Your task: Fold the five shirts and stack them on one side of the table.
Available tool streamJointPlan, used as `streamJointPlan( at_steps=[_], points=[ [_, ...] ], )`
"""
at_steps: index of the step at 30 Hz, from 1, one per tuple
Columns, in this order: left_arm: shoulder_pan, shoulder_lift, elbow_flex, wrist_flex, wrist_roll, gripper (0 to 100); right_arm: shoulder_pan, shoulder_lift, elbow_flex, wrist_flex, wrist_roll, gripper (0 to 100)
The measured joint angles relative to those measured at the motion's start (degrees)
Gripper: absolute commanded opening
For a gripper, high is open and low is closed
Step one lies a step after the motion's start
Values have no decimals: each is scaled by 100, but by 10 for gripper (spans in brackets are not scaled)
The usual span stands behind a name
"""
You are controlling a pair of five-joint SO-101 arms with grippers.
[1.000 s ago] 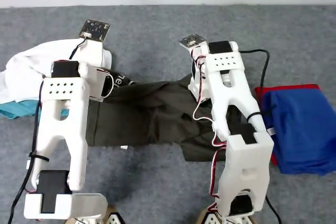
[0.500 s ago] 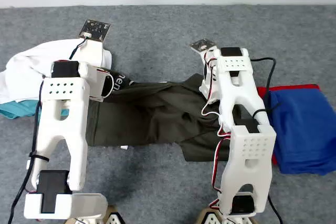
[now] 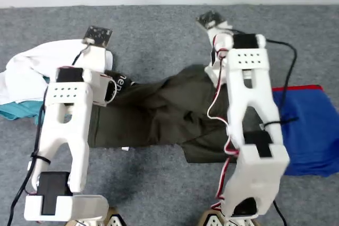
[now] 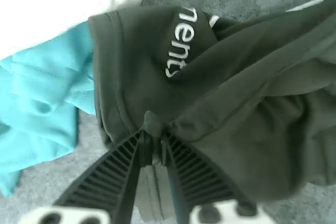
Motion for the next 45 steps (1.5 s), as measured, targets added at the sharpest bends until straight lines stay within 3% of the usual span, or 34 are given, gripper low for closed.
streamJointPlan(
  at_steps=[6, 14, 19, 26, 32, 40, 45],
  points=[
    [132, 0, 185, -141, 0, 13, -193, -835, -9, 62, -44, 9],
    [132, 0, 185, -149, 0, 13, -281, -879, -9, 334, -220, 9],
    [132, 0, 185, -440, 0, 13, -281, -765, -9, -352, -220, 9],
    [132, 0, 53, -1881, 0, 13, -176, -158, -18, -2224, -220, 9],
    [132, 0, -484, -2620, -18, 13, -149, -44, -237, -3684, -220, 9],
    [132, 0, -563, -2813, -18, 13, -149, 633, -2163, -3930, -220, 9],
    [132, 0, -563, -2629, -18, 13, -149, 1468, -2655, -3525, -220, 9]
  ],
)
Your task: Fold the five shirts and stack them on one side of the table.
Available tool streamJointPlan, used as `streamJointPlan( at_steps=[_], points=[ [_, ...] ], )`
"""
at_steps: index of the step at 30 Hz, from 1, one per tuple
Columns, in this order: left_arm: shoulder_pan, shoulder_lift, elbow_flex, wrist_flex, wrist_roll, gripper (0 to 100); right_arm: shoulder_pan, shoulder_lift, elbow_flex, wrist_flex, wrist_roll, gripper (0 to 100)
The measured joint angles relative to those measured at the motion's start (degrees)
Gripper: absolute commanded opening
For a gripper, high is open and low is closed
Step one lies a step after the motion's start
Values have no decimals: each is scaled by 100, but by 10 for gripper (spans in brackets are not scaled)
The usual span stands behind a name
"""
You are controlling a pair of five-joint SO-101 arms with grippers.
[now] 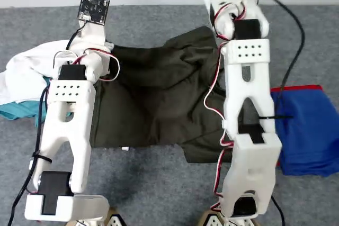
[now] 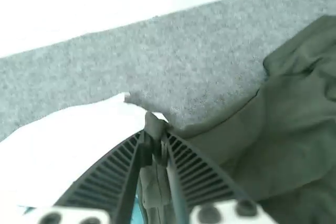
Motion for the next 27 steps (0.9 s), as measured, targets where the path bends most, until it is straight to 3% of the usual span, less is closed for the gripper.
streamJointPlan(
  at_steps=[4, 10, 14, 20, 25, 27],
  points=[
    [0, 0, -9, 255, 0, 13, 0, 387, -88, 571, 0, 34],
    [0, 0, -9, 580, 0, 13, 141, 1090, -149, 888, -185, 245],
    [0, 0, -9, 615, 0, 13, 334, 1732, -149, 791, -835, 237],
    [0, 0, 325, 615, 0, 13, 369, 2549, -158, 1090, -958, 219],
    [0, 0, 378, 615, 0, 13, 281, 2708, -193, 1538, -220, 3],
    [0, 0, 378, 615, 0, 13, 167, 2708, -229, 1732, 290, 28]
  ],
)
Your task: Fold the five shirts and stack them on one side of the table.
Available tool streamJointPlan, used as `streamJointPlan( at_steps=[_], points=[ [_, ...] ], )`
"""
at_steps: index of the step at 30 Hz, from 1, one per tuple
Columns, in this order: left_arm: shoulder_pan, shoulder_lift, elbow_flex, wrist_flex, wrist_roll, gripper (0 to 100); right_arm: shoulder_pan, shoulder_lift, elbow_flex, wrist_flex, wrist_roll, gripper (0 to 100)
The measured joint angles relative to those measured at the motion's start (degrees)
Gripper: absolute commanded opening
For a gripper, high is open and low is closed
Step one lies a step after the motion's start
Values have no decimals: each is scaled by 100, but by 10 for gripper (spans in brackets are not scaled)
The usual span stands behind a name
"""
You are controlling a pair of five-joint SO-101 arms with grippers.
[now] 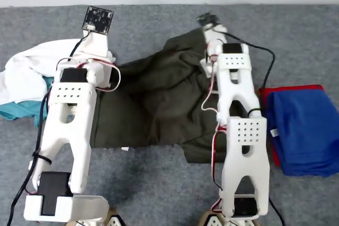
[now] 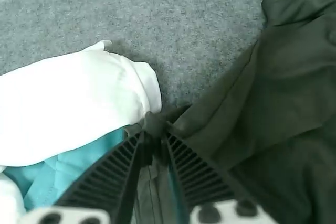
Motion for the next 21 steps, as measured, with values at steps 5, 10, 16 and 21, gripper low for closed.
streamJointPlan(
  at_steps=[5, 10, 16, 21],
  points=[
    [0, 0, 0, 0, 0, 13, -62, 0, -334, 914, 369, 9],
    [0, 0, 0, 0, 0, 13, -62, -237, -1099, 2585, 369, 10],
    [0, 0, 0, 0, 0, 13, 26, -879, -756, 3376, 352, 10],
    [0, 0, 0, 105, 0, 13, -9, -1916, 985, 3385, 220, 10]
  ],
)
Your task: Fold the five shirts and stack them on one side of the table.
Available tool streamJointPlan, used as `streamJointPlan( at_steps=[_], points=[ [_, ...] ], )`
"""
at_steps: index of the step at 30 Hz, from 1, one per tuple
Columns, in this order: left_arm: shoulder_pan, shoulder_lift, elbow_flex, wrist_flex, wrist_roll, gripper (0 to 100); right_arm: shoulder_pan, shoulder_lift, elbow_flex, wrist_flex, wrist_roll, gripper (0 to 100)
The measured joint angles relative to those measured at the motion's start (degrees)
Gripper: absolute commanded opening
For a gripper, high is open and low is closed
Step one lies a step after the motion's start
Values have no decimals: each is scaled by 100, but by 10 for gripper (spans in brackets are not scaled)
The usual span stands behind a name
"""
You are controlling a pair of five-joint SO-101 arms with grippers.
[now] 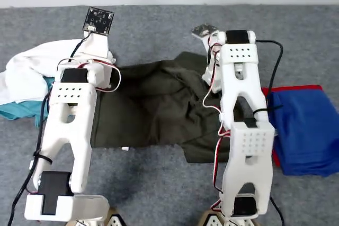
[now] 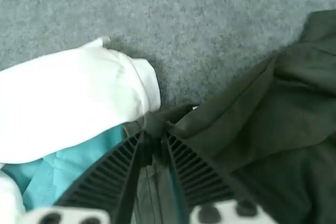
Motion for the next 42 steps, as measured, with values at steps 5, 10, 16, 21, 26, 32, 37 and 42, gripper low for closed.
streamJointPlan(
  at_steps=[5, 10, 16, 21, 26, 32, 37, 42],
  points=[
    [0, 0, 0, 53, 0, 13, 0, -1521, 1371, 0, -35, 10],
    [0, 0, 0, 53, 0, 13, 0, -2435, 2998, -79, -35, 13],
    [0, 0, 0, 53, 0, 13, -18, -2470, 4835, -967, -35, 31],
    [0, 0, 0, 53, 0, 13, -229, -2681, 4668, -387, -35, 136],
    [0, 0, 0, 53, 0, 13, -220, -3262, 3868, -9, -18, 212],
    [0, 0, 26, 53, 0, 13, -229, -3578, 3543, -53, -18, 218],
    [0, 9, 316, 53, 0, 13, -211, -3121, 3534, -668, -431, 218],
    [0, 9, 589, -53, 0, 13, 35, -2286, 3525, -1433, -782, 217]
  ],
)
